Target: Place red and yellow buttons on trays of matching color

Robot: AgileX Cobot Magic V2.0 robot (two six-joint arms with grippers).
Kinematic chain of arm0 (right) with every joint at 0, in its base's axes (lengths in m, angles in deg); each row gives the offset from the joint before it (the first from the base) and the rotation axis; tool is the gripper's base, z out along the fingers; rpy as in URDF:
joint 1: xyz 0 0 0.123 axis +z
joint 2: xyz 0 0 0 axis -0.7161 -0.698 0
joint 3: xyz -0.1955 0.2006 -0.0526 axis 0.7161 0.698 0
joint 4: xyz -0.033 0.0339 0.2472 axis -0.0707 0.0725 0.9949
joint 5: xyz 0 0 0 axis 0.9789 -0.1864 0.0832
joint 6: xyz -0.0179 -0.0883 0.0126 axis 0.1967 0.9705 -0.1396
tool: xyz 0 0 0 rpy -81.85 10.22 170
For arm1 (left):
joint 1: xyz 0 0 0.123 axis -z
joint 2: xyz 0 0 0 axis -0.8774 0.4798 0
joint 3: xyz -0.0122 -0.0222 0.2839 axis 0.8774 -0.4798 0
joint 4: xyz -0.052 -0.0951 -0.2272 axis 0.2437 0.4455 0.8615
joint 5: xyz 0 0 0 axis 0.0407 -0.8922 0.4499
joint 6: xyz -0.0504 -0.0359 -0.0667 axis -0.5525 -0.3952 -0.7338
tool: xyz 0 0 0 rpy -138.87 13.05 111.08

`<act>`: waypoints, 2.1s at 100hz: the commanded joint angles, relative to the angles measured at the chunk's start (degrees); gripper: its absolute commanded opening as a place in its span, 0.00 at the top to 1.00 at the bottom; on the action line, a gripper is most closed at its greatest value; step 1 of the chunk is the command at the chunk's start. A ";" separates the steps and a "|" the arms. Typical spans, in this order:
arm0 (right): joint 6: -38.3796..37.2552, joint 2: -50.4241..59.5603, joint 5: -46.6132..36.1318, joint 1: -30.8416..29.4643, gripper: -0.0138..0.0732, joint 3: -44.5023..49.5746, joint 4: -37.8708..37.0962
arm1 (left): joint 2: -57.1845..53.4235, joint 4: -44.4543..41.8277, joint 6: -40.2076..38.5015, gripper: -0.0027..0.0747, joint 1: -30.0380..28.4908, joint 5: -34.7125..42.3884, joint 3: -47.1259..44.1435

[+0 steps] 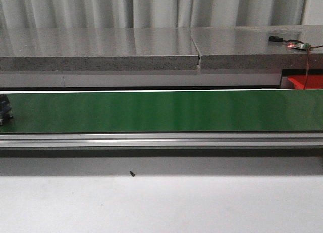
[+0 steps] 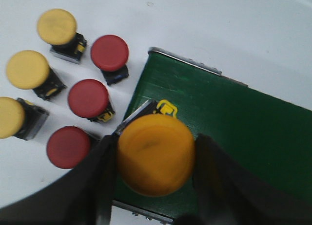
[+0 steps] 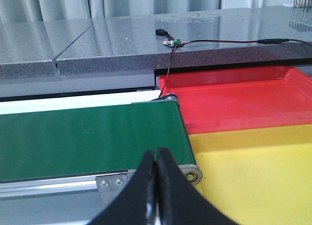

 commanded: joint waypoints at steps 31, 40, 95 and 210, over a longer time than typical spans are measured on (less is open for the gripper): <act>0.22 1.21 -4.53 -0.10 0.92 -0.81 -0.43 | 5.66 0.94 0.00 0.70 3.51 -0.28 1.79; 0.22 1.21 -4.53 -0.10 0.92 -0.81 -0.43 | 5.79 1.17 0.00 0.52 3.51 -0.84 1.79; 0.22 1.21 -4.53 -0.10 0.92 -0.81 -0.43 | -13.46 -0.61 1.63 0.68 18.21 0.14 1.45; -0.88 -0.40 -1.11 0.06 0.92 -6.64 3.93 | -69.48 0.51 1.68 0.99 26.80 2.40 -38.39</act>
